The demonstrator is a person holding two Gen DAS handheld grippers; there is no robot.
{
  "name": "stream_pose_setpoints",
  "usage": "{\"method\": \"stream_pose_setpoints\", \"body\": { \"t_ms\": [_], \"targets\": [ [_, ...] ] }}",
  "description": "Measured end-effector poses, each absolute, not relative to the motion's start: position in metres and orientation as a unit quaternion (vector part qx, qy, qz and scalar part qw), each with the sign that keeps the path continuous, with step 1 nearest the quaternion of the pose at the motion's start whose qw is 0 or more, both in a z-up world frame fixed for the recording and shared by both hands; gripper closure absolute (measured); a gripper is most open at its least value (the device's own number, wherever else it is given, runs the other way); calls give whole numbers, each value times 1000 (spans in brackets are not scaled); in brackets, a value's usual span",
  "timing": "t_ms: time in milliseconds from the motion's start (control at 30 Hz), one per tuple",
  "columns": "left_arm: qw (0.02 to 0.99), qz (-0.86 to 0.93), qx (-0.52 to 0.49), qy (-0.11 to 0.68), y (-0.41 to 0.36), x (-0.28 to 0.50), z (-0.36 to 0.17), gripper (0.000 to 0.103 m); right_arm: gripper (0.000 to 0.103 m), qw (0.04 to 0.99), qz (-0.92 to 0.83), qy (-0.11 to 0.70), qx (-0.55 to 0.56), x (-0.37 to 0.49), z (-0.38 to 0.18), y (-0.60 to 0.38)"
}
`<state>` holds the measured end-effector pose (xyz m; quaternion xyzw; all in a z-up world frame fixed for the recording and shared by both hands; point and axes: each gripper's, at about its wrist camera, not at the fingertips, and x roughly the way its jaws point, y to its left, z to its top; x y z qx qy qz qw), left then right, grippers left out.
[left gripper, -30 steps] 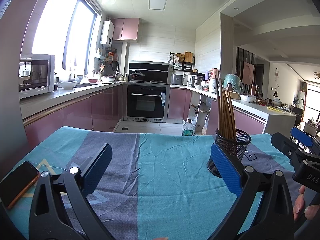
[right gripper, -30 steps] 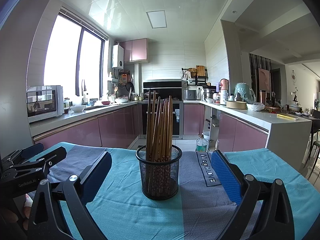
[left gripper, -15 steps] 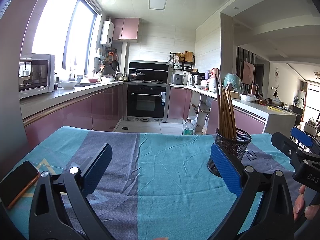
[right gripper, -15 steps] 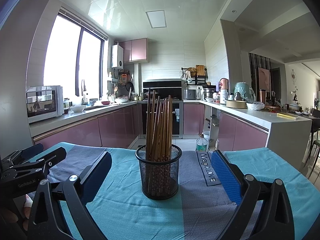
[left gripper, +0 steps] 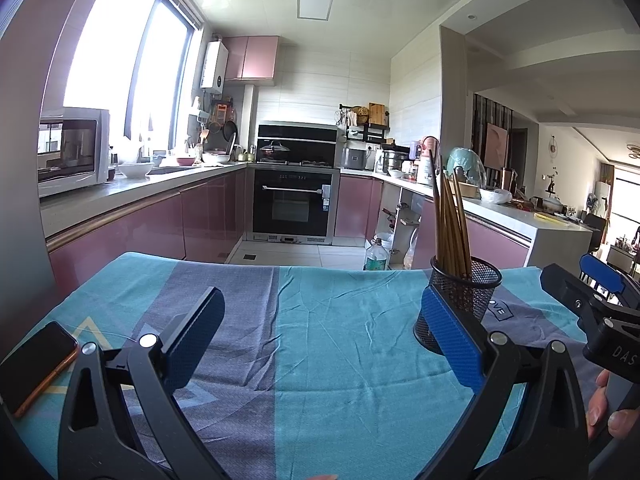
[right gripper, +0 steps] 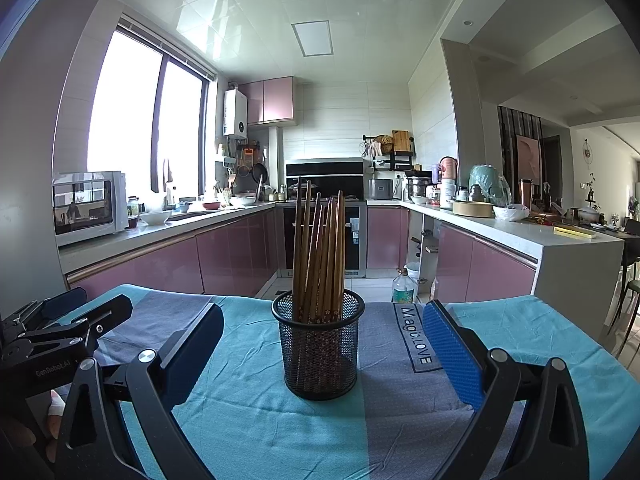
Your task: Organize utensils
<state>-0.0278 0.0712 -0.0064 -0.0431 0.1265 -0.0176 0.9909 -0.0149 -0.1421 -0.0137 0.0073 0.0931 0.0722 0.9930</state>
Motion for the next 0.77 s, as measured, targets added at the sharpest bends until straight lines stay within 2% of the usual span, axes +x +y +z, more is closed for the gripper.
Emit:
{"method": "stream_pose_setpoints", "body": {
  "t_ms": [533,767],
  "targets": [
    [990,-12,-38,137,68,-26,-8,6,7,992,78,103,11,-11,-15,-143],
    [983,-7,-46,175,75,-10,-15,6,7,984,67,163,7,11,-24,-171]
  ]
}}
